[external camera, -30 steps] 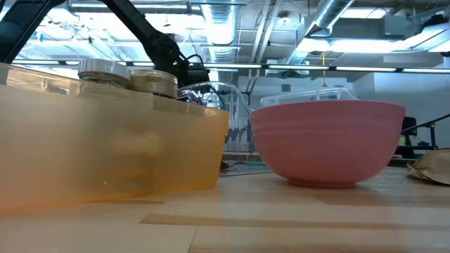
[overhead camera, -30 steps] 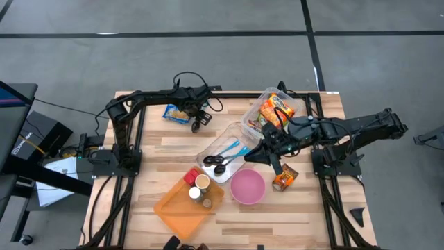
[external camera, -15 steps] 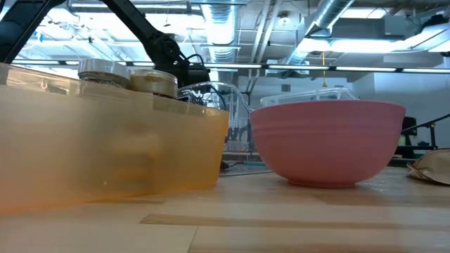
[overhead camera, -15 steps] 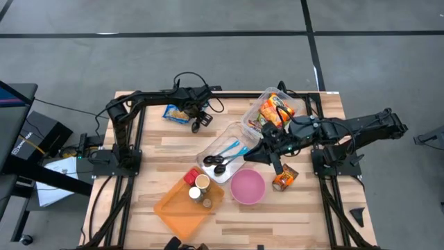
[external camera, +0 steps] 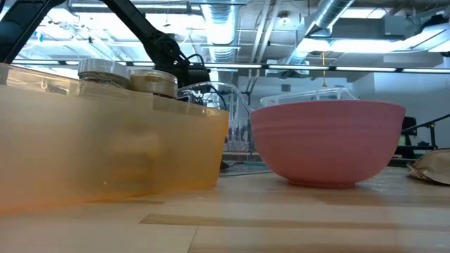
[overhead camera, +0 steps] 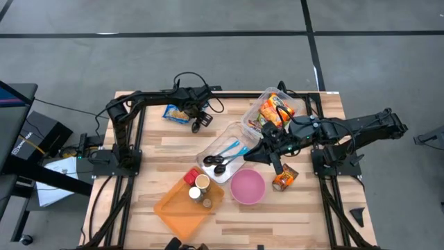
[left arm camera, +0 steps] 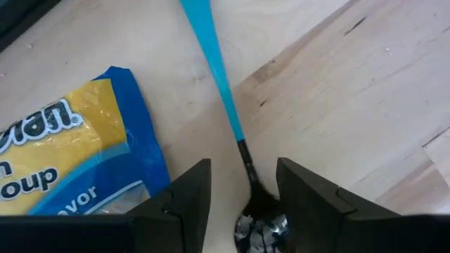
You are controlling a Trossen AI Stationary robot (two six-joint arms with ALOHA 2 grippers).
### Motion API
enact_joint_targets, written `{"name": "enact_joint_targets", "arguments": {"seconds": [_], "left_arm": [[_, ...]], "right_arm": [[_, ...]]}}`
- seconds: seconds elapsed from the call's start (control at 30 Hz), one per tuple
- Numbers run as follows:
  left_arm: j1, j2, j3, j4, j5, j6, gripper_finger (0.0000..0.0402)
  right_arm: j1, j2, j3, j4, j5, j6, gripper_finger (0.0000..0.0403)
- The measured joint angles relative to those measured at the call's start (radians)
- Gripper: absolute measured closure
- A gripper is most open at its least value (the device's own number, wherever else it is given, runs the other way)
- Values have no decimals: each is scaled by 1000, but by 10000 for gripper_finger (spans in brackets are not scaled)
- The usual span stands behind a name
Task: Pick & Place Food Item
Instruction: Put the blue spoon into the transparent bin
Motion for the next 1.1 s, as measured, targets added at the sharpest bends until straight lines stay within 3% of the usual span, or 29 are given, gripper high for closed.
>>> {"name": "enact_joint_targets", "arguments": {"seconds": [0.23, 0.8, 1.1], "left_arm": [[4, 3, -1, 1, 5, -19, 247], [0, -5, -135, 143, -12, -61, 249], [0, -2, -137, 154, -12, -55, 317]], "right_arm": [[-2, 0, 0, -1, 0, -8, 361], [-24, 0, 0, -3, -1, -36, 361], [-24, 0, 0, -5, -4, -41, 361]]}}
